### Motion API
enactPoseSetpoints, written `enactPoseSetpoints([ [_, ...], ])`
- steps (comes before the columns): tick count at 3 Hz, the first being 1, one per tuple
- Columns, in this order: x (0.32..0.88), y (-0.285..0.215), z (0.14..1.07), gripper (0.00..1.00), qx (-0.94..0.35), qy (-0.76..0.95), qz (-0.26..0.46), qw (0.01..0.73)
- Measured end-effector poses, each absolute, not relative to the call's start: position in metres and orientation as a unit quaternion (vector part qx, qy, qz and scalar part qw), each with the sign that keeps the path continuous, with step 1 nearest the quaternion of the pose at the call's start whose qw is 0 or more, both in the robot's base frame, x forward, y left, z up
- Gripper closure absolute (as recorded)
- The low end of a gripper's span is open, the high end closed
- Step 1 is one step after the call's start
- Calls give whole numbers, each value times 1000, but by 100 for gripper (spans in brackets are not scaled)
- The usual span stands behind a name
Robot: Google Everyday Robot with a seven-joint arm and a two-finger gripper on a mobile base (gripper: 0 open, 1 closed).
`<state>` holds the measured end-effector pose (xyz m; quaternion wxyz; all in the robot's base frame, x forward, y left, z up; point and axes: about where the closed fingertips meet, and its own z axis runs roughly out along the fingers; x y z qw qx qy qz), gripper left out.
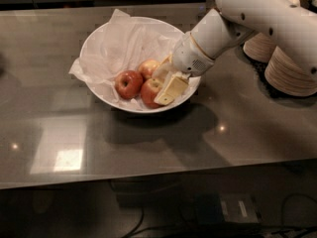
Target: Pick apple from white bowl
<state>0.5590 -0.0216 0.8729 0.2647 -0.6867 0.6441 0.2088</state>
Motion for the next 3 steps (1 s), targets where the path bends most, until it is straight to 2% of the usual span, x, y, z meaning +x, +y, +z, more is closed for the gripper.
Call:
enactPoseSetpoints([
  [2, 572, -58, 919, 100, -642, 640, 240, 348],
  [3, 577, -68, 944, 100, -637, 634, 233, 371],
])
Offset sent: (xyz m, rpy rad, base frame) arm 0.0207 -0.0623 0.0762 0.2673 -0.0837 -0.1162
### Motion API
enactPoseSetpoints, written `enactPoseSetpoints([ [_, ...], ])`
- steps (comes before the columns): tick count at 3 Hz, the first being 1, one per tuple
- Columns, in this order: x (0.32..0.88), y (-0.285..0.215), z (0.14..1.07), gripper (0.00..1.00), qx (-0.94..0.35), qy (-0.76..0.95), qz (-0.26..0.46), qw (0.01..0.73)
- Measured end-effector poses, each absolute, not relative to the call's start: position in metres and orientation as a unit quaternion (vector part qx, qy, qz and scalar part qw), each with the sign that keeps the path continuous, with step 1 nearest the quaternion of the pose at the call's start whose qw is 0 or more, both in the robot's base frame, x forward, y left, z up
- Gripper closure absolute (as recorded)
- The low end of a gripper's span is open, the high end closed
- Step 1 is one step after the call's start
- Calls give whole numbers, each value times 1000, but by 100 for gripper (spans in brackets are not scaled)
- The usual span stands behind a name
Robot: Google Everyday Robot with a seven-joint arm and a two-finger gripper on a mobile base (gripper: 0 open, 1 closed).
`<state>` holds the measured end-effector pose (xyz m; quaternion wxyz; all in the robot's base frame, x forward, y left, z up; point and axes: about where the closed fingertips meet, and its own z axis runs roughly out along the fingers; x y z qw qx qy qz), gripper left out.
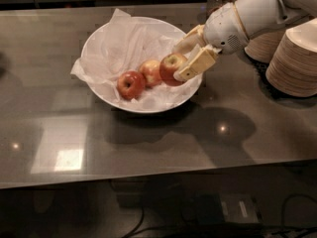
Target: Pick apple from white bowl
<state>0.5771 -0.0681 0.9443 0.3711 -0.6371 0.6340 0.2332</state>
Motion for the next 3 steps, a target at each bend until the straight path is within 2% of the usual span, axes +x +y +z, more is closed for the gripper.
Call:
enactPoseSetpoints([
  [1, 588, -76, 987, 100, -646, 621, 201, 396],
  [2, 588, -75, 986, 100, -646, 621, 201, 396],
  [3, 588, -75, 986, 94, -646, 621, 201, 396],
])
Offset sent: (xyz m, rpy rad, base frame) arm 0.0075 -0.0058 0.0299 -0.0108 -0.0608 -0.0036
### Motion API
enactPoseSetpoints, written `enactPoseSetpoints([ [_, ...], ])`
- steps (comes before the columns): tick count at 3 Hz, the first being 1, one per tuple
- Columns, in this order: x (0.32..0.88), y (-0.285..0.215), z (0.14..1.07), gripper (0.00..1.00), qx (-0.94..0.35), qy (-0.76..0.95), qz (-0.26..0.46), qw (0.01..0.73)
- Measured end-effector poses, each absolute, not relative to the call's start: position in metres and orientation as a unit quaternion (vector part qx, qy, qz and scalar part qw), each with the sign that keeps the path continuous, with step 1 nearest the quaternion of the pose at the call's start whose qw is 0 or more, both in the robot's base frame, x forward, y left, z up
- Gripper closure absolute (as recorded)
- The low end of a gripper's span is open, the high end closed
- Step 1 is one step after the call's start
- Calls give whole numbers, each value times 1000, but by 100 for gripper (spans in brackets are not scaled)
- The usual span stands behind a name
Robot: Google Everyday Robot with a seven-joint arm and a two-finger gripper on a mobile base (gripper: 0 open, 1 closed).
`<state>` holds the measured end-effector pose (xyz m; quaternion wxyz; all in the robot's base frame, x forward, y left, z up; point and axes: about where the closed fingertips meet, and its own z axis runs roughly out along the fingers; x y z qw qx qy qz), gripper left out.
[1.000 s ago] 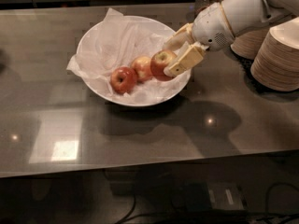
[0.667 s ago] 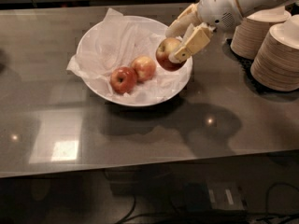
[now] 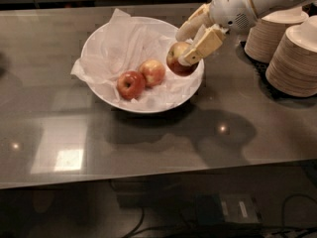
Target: Pick apple from white bowl
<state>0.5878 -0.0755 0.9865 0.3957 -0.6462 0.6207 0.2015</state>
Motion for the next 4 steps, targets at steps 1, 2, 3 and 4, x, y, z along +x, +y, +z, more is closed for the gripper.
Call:
enactPoseSetpoints([
  [1, 588, -75, 986, 75, -646, 621, 201, 396],
  [2, 588, -75, 986, 51, -646, 621, 201, 396],
  [3, 588, -75, 986, 28, -646, 621, 202, 396],
  [4, 588, -75, 986, 5, -646, 621, 202, 395],
])
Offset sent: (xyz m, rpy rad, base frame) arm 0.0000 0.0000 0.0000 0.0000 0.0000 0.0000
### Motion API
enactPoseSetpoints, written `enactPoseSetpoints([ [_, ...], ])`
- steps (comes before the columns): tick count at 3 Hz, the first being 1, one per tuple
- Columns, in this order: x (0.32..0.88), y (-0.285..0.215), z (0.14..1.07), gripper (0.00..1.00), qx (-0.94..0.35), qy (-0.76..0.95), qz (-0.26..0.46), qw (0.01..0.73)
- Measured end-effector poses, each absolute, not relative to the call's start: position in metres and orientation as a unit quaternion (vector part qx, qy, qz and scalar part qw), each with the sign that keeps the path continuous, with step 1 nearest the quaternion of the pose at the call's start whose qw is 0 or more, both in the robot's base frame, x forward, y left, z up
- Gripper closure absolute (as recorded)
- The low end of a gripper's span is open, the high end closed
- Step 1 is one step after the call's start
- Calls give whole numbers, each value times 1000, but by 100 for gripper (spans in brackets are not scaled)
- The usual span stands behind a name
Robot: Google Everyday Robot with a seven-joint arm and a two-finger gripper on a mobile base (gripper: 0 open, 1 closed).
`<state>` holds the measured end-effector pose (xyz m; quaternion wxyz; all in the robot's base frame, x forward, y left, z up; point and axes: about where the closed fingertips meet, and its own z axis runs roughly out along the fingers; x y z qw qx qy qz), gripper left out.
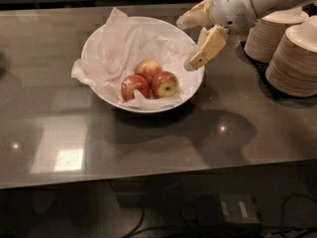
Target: Pick apple from white bowl
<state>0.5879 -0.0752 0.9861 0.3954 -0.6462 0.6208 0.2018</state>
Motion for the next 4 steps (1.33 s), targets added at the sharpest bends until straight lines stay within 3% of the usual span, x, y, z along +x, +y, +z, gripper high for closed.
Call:
enactPoseSetpoints([
  [1, 590, -68, 973, 0, -645, 624, 212, 386],
  [2, 594, -59, 954, 18, -643, 627, 224, 377],
  [4, 598, -55, 939, 66, -641, 632, 230, 369],
])
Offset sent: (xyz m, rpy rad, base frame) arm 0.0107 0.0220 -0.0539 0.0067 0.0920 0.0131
